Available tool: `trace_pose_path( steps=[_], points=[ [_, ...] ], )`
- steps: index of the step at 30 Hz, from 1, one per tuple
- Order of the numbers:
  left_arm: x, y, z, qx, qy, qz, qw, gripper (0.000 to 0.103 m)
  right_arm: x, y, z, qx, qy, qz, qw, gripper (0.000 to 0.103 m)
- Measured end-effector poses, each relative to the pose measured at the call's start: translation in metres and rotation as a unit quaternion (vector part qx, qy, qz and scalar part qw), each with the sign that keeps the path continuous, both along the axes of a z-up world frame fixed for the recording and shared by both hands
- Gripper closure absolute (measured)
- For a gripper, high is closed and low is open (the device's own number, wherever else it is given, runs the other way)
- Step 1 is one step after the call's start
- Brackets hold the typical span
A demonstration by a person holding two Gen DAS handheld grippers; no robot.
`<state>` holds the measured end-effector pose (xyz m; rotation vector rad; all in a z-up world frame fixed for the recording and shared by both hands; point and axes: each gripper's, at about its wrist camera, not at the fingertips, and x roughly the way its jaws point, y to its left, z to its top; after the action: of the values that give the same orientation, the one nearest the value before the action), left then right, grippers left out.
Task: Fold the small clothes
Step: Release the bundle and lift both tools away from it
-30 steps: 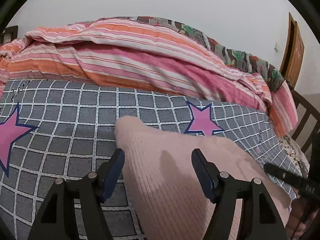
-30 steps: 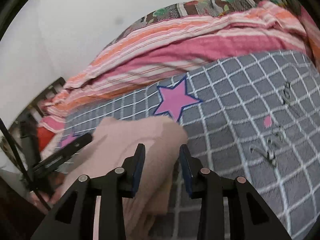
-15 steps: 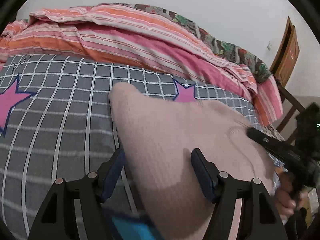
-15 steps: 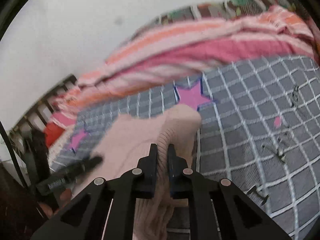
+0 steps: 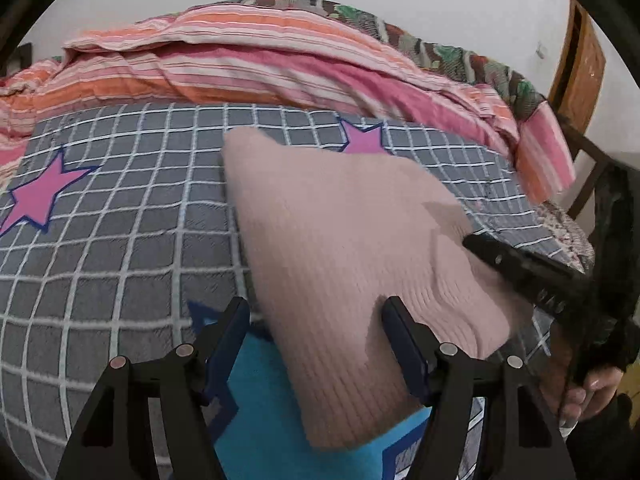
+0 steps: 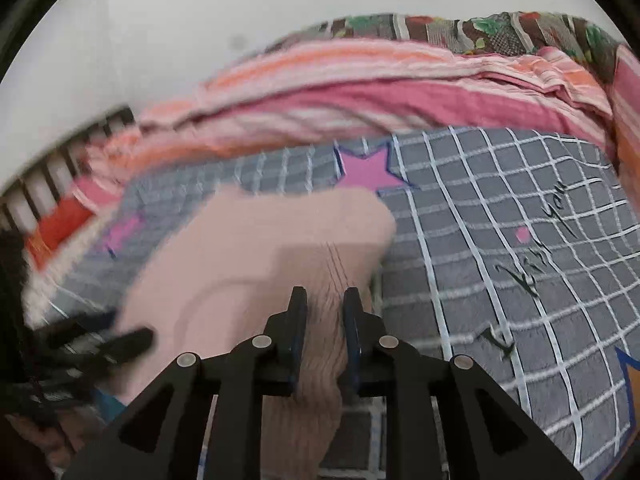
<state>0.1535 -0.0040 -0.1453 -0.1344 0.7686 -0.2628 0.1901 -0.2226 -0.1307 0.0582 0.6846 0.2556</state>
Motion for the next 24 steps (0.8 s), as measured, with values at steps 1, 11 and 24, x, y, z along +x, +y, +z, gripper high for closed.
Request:
trace_pose_path(
  steps=[1,11,24],
  points=[
    [-0.004,0.0,0.0,0.006,-0.005,0.002,1.0,0.034,0.001,-0.001,-0.006,-0.009,0.006,-0.002,1.0,0.085],
    [-0.013,0.015,0.009,-0.003,-0.013,0.042,0.999,0.035,-0.018,-0.015,0.001,0.039,0.008,-0.015,0.999,0.084],
    [-0.018,0.009,0.007,0.0,0.017,0.057,0.9982,0.035,-0.037,-0.011,-0.002,0.012,0.041,-0.031,0.999,0.082]
  ],
)
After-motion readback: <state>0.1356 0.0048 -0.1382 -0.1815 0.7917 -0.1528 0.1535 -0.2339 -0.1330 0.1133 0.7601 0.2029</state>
